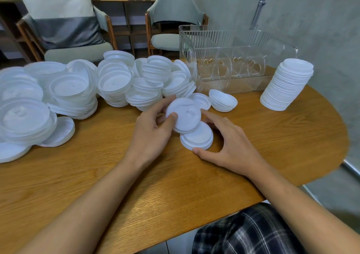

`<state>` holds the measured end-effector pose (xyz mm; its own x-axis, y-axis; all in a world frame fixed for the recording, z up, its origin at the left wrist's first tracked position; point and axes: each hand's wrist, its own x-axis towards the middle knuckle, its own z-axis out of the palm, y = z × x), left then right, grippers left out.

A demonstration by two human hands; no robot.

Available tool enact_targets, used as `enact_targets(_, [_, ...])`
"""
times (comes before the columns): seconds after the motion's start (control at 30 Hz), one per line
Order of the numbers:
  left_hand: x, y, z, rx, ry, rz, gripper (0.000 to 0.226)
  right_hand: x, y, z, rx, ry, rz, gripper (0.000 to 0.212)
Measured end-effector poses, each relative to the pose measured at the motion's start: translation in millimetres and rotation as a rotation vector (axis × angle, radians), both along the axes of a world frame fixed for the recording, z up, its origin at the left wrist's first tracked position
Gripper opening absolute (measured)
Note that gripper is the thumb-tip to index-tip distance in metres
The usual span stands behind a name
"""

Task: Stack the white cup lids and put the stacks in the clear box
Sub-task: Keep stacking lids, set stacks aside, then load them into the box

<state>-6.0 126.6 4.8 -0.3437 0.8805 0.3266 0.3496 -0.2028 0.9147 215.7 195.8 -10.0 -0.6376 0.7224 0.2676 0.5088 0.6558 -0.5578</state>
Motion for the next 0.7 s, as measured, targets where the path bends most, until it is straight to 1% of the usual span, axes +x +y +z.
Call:
enact_targets(0.1, [6, -3, -3, -0.038, 0.200, 0.014, 0.029, 0, 0, 1, -0.028, 0.018, 0.007, 0.103])
enact_targets(0.17, [7, -5, -7, -0.059, 0.357, 0.016, 0.023, 0, -1, 1, -0.005, 0.023, 0.019, 0.100])
enact_targets(0.2, [7, -5, -9, -0.071, 0.437, 0.018, 0.023, 1, 0, 0, 0.014, 0.022, 0.026, 0.097])
enact_targets(0.27, [7, -5, -12, -0.116, 0.546, 0.018, 0.036, 0, 1, -2, 0.040, 0.016, 0.034, 0.090])
enact_targets(0.33, [7, -5, -12, -0.106, 0.554, -0.017, 0.047, 1, 3, -5, 0.051, 0.019, 0.038, 0.084])
enact_targets(0.4, [7, -6, -8, -0.073, 0.508, -0.118, 0.054, 1, 3, -6, 0.061, 0.029, 0.054, 0.082])
enact_targets(0.5, [7, -7, -7, -0.090, 0.441, -0.265, 0.068, 1, 2, -5, 0.068, 0.049, 0.074, 0.082])
enact_targets(0.57, [7, -5, -9, -0.082, 0.413, -0.247, 0.073, 1, 1, -4, 0.058, 0.049, 0.068, 0.085])
enact_targets(0.63, [7, -4, -10, -0.063, 0.379, -0.161, 0.074, 1, 1, -3, 0.047, 0.043, 0.058, 0.090])
enact_targets(0.7, [6, -4, -10, -0.054, 0.413, -0.072, 0.070, 1, 1, -3, 0.042, 0.035, 0.061, 0.092])
